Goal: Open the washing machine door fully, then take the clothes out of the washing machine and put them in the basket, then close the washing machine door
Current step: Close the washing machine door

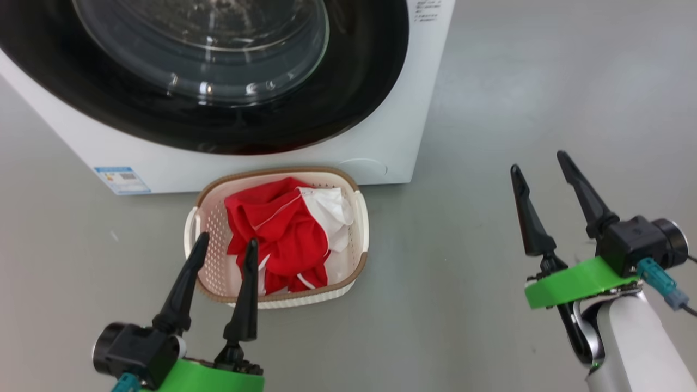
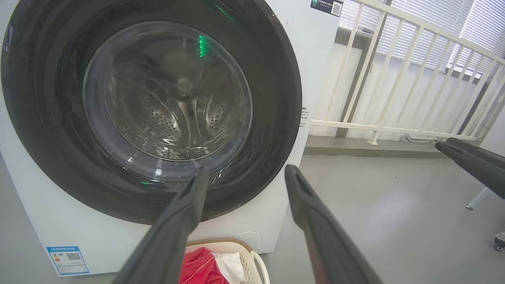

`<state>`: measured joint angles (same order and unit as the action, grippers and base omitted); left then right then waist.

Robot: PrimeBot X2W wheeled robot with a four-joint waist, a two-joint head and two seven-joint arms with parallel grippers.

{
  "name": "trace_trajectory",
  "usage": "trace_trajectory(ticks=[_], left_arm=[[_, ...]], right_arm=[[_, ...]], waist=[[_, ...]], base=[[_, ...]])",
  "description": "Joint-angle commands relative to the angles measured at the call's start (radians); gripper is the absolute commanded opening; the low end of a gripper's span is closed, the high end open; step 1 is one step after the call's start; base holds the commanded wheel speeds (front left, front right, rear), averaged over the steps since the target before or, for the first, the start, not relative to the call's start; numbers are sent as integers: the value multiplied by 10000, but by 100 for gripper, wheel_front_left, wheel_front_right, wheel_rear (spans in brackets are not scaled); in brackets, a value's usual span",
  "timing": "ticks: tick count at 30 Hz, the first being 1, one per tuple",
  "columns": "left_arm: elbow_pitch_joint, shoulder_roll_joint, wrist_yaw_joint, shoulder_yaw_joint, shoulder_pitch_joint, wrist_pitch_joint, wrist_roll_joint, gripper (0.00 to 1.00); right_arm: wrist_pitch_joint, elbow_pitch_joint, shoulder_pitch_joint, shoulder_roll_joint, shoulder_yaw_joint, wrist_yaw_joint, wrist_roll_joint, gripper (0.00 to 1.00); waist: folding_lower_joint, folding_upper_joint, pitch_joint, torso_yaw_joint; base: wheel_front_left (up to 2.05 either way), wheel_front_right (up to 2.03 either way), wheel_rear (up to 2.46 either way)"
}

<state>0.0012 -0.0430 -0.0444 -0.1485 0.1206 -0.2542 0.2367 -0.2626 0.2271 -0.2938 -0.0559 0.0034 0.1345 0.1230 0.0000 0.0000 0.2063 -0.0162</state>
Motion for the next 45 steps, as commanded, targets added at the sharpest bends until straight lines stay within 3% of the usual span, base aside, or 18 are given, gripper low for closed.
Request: trace_trajectory(ticks=[1, 16, 45], left_arm=[[-292, -76, 24, 392, -108, -76, -104, 100], [-372, -75, 373, 899, -620, -76, -547, 100], [-159, -78, 395, 1352, -1440, -76, -604, 100]], right_arm=[[8, -400, 240, 56, 199, -38, 32, 100], [8, -1178, 1486, 56, 253, -38, 160, 100], [20, -1680, 2765, 57, 244, -38, 456, 100]], waist=[[0, 0, -300, -220], [0, 0, -1013, -503], [0, 0, -1897, -194]], base=[[0, 0, 0], [0, 0, 0], [0, 0, 0]])
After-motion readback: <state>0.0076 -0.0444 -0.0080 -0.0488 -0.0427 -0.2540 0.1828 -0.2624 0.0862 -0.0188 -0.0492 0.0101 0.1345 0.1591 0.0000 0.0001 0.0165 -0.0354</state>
